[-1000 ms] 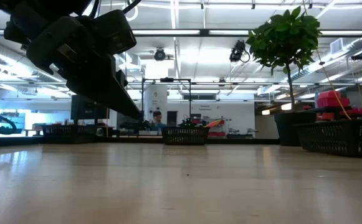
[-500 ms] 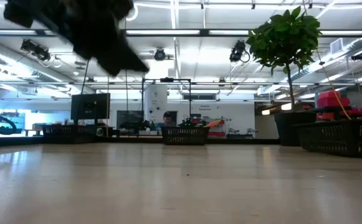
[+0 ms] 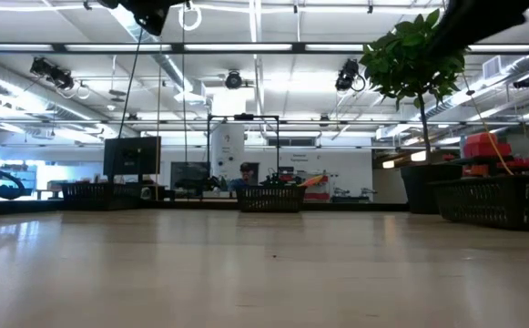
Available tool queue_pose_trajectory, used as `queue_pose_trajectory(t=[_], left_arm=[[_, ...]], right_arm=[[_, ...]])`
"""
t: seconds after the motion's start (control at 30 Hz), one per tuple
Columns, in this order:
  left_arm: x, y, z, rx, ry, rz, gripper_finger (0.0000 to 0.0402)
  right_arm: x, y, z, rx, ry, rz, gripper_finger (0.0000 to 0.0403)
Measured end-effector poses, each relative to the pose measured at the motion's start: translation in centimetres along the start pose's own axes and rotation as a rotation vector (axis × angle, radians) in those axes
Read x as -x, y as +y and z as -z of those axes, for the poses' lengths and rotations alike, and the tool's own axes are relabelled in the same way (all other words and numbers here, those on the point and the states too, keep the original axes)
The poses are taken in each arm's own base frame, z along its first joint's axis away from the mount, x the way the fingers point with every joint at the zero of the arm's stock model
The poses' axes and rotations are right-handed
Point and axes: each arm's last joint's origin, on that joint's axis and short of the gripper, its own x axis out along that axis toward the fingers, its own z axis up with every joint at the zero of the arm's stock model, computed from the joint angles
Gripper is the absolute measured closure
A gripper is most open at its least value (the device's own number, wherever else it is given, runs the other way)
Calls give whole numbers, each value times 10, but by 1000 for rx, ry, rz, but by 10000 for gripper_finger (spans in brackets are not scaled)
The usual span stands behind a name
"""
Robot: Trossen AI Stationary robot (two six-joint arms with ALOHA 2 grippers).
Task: Sort crayons/erasers/pens/pencils in bins
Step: Return to Home Position
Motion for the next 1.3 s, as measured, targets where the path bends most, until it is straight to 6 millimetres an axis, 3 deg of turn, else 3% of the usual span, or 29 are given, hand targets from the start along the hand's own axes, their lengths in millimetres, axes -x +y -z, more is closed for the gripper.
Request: queue_pose_trajectory(t=[0.2,0.37,0.6,0.7,0.8,0.97,1.17,1.3], left_arm=[[11,7,-2,-17,14,-110,393],[12,14,1,-14,15,-164,386],[24,26,59,82,-47,-220,392],[40,29,69,124,-151,-216,394],[56,31,74,155,-260,-206,383],[74,31,89,177,-330,-171,382],[83,32,110,159,-361,-169,394],[90,33,113,149,-410,-169,387]], right_arm=[[-2,-42,-5,-38,5,4,362],[-10,-59,8,-115,-62,-85,363],[-34,-69,49,-196,-203,-192,363],[-31,-80,61,-241,-256,-170,363],[-24,-90,68,-324,-431,-155,363],[-27,-91,95,-410,-694,-141,363],[-43,-87,130,-514,-709,-121,363],[-41,-90,137,-532,-752,-114,363]])
